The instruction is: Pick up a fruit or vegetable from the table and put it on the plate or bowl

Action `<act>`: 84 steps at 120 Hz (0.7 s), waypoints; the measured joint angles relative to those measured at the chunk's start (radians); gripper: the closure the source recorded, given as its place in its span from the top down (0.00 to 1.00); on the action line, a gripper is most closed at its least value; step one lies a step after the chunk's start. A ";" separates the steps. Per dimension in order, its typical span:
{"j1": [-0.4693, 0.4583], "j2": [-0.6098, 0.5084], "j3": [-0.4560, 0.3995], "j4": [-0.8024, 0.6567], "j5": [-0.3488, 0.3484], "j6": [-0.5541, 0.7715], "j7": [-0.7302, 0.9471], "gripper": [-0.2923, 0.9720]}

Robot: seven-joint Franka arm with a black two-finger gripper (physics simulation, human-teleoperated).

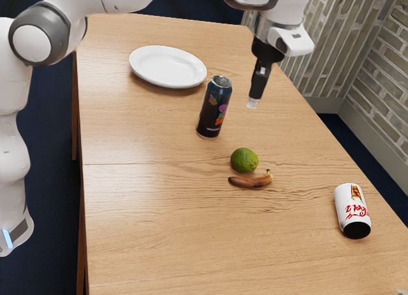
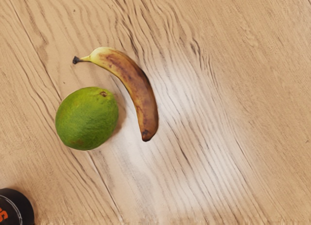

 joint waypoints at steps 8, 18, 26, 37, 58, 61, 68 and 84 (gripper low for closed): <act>-0.004 -0.015 0.018 -0.078 -0.009 0.036 0.047 0.77; -0.001 -0.019 0.076 -0.162 -0.049 0.111 0.126 0.77; -0.001 -0.011 0.109 -0.185 -0.069 0.157 0.190 0.77; 0.001 -0.005 0.178 -0.212 -0.113 0.205 0.276 0.77; -0.004 0.035 0.226 -0.243 -0.154 0.272 0.411 0.77; -0.004 0.042 0.230 -0.251 -0.156 0.281 0.427 0.77; -0.005 0.055 0.233 -0.269 -0.159 0.300 0.464 0.77; -0.028 0.090 0.239 -0.278 -0.156 0.329 0.539 0.77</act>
